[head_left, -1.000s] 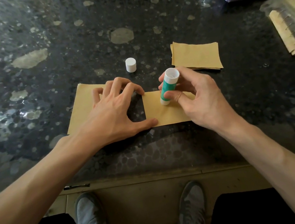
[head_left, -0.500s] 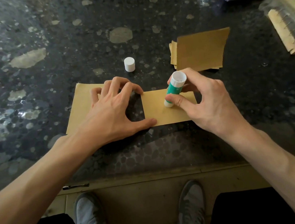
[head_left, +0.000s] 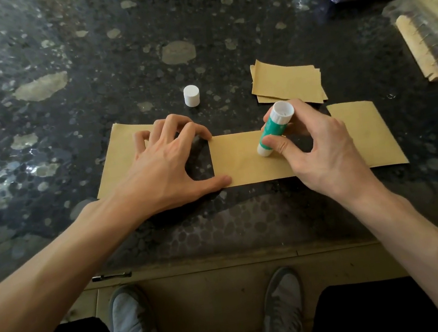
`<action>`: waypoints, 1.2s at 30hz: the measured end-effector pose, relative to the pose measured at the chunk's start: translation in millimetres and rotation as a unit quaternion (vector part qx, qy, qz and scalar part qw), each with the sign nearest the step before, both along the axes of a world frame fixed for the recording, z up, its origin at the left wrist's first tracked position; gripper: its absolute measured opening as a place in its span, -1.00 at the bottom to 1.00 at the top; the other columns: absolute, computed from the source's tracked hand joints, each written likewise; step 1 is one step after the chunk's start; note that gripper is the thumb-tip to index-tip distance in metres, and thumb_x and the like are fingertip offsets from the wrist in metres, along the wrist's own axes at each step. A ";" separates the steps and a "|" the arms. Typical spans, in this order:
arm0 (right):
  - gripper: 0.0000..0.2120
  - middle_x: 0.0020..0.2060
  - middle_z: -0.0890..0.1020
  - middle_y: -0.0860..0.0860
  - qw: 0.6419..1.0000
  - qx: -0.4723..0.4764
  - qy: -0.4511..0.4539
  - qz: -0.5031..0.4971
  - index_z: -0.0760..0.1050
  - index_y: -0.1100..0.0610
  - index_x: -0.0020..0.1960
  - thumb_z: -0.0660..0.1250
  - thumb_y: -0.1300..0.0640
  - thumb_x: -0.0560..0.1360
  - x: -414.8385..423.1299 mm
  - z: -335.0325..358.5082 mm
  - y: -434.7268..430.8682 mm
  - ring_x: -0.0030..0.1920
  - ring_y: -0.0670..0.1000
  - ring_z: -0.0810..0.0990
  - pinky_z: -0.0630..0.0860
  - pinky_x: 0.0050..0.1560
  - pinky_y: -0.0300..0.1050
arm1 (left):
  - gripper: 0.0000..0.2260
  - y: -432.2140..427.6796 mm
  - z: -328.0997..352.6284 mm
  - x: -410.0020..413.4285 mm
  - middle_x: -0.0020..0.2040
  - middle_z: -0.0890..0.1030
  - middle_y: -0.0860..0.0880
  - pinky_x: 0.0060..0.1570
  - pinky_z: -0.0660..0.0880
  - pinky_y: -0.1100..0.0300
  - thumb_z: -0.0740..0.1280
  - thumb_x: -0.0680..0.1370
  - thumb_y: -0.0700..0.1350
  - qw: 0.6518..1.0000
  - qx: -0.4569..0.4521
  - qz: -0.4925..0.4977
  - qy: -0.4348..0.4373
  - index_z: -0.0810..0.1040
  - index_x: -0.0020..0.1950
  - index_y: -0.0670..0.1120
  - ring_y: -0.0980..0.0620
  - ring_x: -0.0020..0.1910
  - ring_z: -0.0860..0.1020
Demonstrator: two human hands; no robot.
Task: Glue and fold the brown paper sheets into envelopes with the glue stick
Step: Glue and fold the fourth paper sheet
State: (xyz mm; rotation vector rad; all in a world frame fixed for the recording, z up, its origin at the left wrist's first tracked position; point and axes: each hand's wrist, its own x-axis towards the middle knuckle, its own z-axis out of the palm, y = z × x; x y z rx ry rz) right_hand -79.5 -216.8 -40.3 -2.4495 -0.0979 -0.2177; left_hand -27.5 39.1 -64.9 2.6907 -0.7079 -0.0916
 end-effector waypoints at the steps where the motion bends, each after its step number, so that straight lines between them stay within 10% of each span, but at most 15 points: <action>1: -0.56 0.15 0.56 -0.21 1.000 -0.001 0.002 -0.001 0.48 0.04 0.39 0.43 -0.08 0.57 -0.3 -0.6 -1.1 0.13 -0.29 0.48 0.39 0.07 -0.59 | -0.24 -0.1 0.1 0.0 0.33 0.32 0.12 0.31 0.08 0.08 0.18 0.30 0.61 1.000 0.000 0.000 0.001 0.37 0.35 0.21 0.07 0.39 0.26; 11: -0.72 0.13 0.67 -0.09 1.000 0.010 0.004 0.013 0.51 0.00 0.29 0.43 0.04 0.59 -1.2 2.1 -9.5 0.20 -0.07 0.63 0.60 0.24 -0.02 | -0.24 -0.4 -0.1 0.1 0.34 0.31 0.13 0.31 0.09 0.07 0.17 0.28 0.62 1.000 0.001 0.003 0.004 0.37 0.35 0.22 0.08 0.39 0.25; 16: -0.60 0.12 0.65 -0.10 0.999 -0.031 -0.013 -0.016 0.52 0.06 0.31 0.40 -0.13 0.57 -2.8 3.1 -10.6 0.10 -0.13 0.59 0.45 0.08 -0.44 | -0.24 -0.6 -0.7 0.2 0.33 0.32 0.13 0.31 0.10 0.07 0.17 0.28 0.62 1.000 -0.001 0.004 0.001 0.37 0.35 0.22 0.08 0.38 0.26; 36: -0.71 0.07 0.60 -0.18 0.999 -0.041 -0.013 -0.010 0.51 0.03 0.27 0.44 0.04 0.59 -7.3 6.0 -24.8 0.09 -0.18 0.57 0.44 0.05 -0.46 | -0.23 -0.8 -0.4 -0.2 0.33 0.32 0.13 0.32 0.11 0.07 0.17 0.28 0.62 1.000 -0.004 0.006 0.000 0.38 0.34 0.21 0.08 0.38 0.26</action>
